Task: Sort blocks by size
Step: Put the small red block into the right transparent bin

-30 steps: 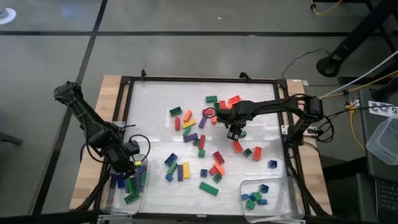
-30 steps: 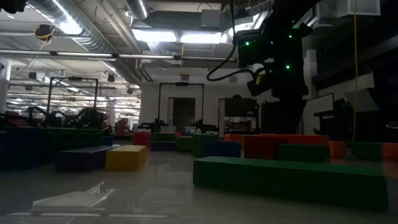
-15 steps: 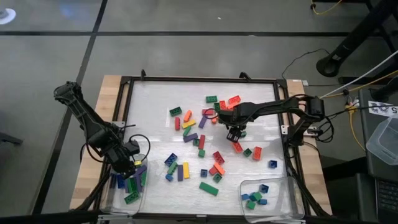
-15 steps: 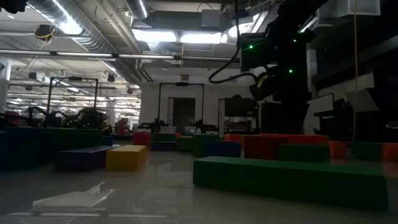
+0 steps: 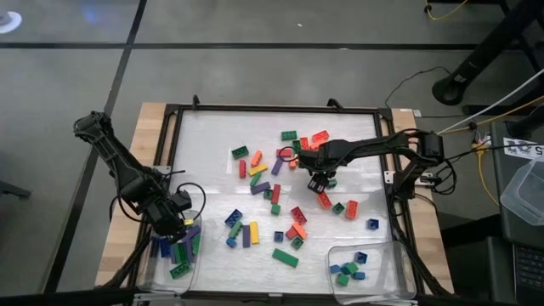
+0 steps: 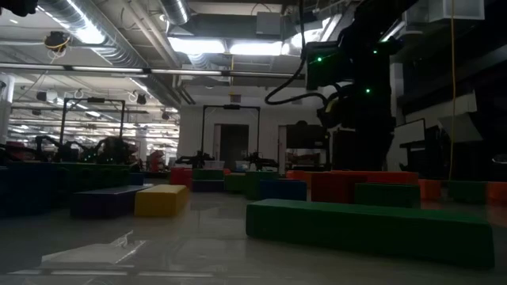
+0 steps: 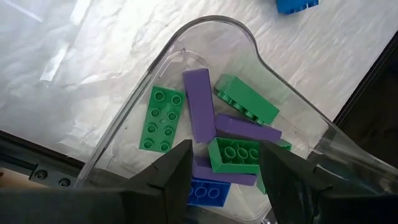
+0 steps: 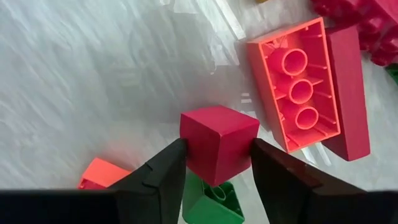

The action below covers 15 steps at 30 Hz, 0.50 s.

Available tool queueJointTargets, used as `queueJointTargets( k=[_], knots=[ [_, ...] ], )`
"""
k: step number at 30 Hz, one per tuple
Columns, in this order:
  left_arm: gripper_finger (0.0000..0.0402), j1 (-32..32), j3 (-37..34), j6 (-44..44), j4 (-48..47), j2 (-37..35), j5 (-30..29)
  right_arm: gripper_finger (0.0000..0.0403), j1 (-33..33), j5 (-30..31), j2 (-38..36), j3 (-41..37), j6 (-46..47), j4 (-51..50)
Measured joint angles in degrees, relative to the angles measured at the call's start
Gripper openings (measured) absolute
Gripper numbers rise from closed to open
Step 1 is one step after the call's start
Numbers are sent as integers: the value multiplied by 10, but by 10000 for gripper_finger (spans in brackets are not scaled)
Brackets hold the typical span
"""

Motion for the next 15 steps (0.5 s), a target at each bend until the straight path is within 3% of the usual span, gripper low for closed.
queueJointTargets(
  k=[7, 15],
  knots=[
    [170, 0, 0, 0, 0, 0, 0, 175, 0, -39, 4, 26, -2, 16],
    [170, 0, 0, 30, 0, 0, 0, 175, 0, -39, 4, 57, -2, 18]
  ],
)
